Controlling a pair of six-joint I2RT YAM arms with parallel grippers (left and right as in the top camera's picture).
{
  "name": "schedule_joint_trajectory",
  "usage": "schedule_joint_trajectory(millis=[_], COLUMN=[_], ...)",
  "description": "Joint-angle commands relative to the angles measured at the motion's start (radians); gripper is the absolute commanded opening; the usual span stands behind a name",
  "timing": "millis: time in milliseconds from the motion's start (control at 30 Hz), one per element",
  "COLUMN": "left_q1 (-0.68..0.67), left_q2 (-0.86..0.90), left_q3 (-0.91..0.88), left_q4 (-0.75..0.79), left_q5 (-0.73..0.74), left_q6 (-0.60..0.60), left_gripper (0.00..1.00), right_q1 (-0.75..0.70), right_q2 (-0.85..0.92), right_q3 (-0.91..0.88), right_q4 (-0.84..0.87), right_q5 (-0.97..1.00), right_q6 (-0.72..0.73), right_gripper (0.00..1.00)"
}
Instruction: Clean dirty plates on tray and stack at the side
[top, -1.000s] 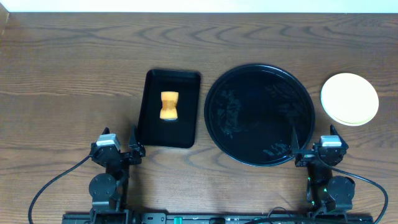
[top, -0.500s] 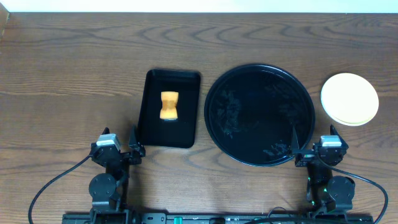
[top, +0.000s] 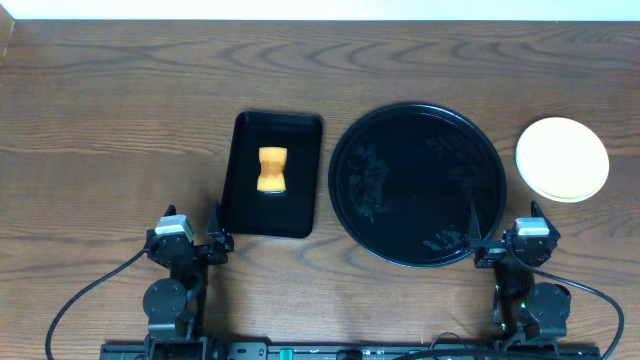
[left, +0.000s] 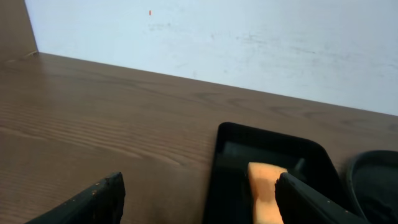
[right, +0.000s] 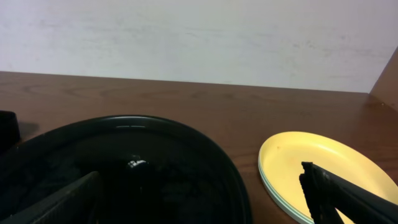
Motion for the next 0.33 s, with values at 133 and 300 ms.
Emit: schedule_joint_trajectory(millis=[133, 300], left_q1=[0.005, 0.005], left_q2=[-0.005, -0.005], left_q3=[-0.015, -0.015], left_q4=[-0.043, -0.043], left_q5=[-0.01, -0.01], left_q6=[0.017, 0.017], left_gripper=[0.78, 0.78], right_q1=[0.005, 0.005], right_q2=[-0.008, -0.008], right_q3=[-0.002, -0.002], right_q4=[-0.004, -0.004], right_q5=[-0.003, -0.003], right_q6=[-0.008, -0.008], right_gripper=[0.99, 0.99])
